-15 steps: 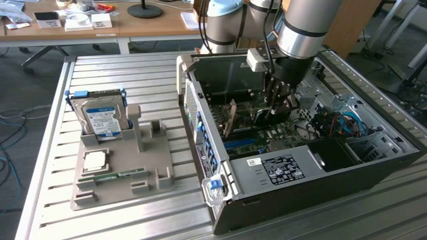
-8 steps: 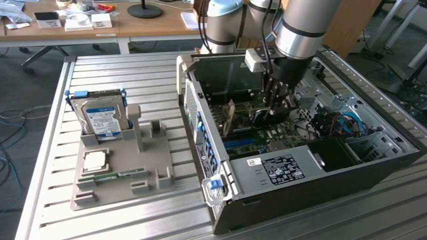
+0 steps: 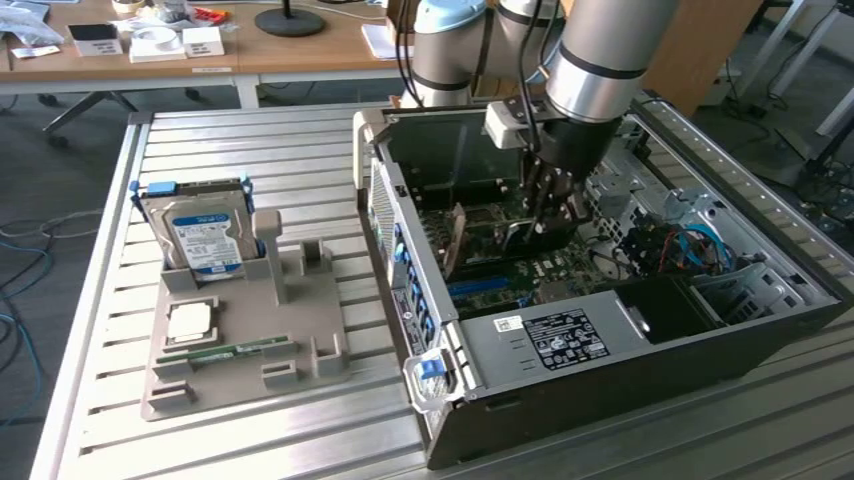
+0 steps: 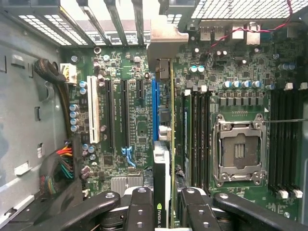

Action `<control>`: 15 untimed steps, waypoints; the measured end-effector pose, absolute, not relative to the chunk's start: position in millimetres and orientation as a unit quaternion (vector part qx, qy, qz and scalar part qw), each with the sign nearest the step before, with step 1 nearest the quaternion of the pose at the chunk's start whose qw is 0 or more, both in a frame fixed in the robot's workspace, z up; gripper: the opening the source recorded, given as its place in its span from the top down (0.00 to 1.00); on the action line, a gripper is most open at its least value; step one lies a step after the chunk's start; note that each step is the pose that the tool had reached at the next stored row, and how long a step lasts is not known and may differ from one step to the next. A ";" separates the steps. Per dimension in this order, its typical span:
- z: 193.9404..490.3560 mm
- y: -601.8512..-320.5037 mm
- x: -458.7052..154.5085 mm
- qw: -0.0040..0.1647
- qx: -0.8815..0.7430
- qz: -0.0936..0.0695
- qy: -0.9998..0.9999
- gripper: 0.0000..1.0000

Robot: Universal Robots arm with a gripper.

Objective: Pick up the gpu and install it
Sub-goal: 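Insert the gpu into the slot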

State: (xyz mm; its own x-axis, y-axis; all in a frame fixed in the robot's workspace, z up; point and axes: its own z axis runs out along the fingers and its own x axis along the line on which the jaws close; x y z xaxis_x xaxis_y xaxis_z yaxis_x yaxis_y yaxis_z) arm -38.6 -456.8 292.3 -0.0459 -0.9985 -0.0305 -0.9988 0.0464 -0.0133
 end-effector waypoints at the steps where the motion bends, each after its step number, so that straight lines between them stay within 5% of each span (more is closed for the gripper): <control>1: 292.1 -456.8 -38.6 0.016 -0.691 0.006 0.723 0.73; 15: 287.9 -462.9 -42.6 0.016 -0.690 0.006 0.723 0.73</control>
State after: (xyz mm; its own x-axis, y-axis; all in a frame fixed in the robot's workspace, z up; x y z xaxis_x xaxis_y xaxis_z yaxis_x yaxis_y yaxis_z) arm -42.6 -462.9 287.9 -0.0461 -0.9985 -0.0305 -0.9988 0.0465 -0.0133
